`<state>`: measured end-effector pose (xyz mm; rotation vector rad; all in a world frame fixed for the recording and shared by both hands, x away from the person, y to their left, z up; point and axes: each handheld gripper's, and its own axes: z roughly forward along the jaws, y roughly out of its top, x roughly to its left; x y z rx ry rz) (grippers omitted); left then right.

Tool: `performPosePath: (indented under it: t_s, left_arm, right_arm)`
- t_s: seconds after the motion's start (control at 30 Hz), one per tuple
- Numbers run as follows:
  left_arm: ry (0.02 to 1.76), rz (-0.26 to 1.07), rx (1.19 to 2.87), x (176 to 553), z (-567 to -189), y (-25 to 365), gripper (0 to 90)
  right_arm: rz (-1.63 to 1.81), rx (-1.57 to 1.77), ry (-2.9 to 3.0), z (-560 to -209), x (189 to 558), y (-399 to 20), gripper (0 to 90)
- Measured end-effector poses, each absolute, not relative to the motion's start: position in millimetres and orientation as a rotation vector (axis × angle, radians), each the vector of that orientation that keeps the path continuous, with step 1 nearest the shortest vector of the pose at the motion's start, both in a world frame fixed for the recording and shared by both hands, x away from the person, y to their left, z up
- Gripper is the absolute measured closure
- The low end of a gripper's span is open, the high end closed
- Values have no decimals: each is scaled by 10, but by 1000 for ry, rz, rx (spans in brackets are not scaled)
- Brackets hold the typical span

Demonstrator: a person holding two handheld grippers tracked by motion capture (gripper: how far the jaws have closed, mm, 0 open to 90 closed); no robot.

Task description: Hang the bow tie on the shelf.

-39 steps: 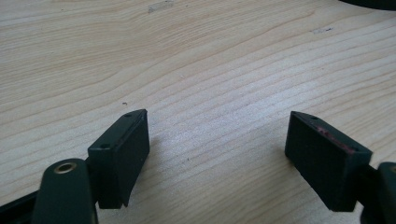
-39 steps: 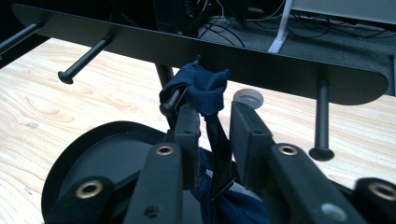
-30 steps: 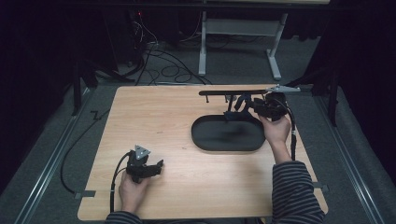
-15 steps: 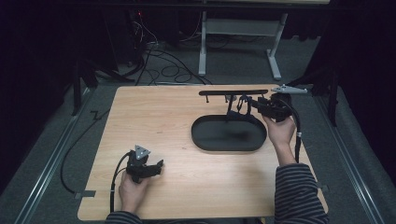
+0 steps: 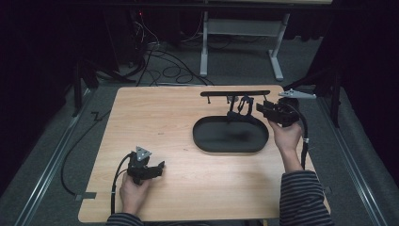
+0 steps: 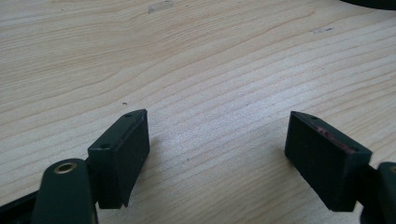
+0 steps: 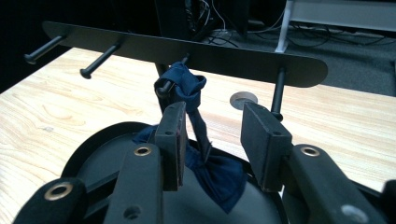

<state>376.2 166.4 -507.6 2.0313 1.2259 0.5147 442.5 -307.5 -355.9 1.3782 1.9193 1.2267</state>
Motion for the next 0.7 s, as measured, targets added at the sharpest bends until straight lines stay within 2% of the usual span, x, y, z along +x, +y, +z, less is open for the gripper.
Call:
performPosePath:
  t_s: [0.7]
  left_arm:
    - [1227,514,2030,3762,-5076,1663,224]
  right_arm:
    - [1309,1362,1905,-3550,4154,-3214,601]
